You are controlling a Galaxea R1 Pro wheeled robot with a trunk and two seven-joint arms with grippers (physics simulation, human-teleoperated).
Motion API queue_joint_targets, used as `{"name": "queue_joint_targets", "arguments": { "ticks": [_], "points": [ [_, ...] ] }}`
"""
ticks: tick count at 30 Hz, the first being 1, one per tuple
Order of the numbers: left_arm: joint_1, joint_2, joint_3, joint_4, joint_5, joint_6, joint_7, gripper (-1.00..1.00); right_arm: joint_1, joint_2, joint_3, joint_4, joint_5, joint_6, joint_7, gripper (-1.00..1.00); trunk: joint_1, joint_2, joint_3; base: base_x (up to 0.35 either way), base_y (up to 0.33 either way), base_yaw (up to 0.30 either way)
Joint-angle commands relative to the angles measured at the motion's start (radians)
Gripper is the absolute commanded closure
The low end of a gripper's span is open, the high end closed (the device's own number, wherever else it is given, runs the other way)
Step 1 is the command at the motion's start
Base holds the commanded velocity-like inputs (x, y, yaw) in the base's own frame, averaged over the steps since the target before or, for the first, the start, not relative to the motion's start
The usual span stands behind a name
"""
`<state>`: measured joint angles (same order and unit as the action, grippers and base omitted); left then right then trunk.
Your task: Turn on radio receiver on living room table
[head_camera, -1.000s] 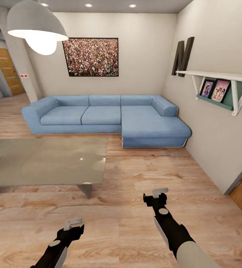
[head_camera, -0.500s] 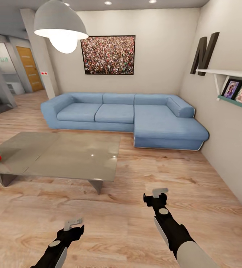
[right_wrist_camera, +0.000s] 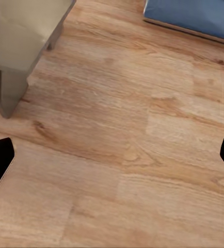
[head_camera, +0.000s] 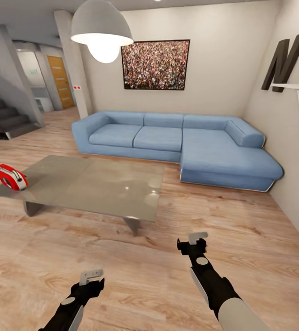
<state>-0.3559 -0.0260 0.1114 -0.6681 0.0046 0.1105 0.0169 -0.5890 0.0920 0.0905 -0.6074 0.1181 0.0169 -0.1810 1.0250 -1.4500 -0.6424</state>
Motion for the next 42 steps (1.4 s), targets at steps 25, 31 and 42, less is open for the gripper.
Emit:
{"name": "queue_joint_targets", "arguments": {
  "ticks": [25, 31, 42],
  "points": [
    [0.000, -0.003, -0.001, 0.018, 0.000, 0.000, 0.000, -1.00, 0.000, -0.003, 0.000, 0.000, -0.001, 0.000, 0.000, -1.00, 0.000, 0.000, -0.023, 0.000, 0.000, 0.240],
    [0.000, -0.003, -0.001, 0.019, 0.000, 0.000, 0.000, -1.00, 0.000, -0.003, 0.000, 0.000, -0.001, 0.000, 0.000, -1.00, 0.000, 0.000, -0.028, 0.000, 0.000, 0.239],
    [0.000, -0.003, -0.001, 0.019, 0.000, 0.000, 0.000, -1.00, 0.000, -0.003, 0.000, 0.000, -0.001, 0.000, 0.001, -1.00, 0.000, 0.000, -0.038, 0.000, 0.000, 0.237]
  ]
}}
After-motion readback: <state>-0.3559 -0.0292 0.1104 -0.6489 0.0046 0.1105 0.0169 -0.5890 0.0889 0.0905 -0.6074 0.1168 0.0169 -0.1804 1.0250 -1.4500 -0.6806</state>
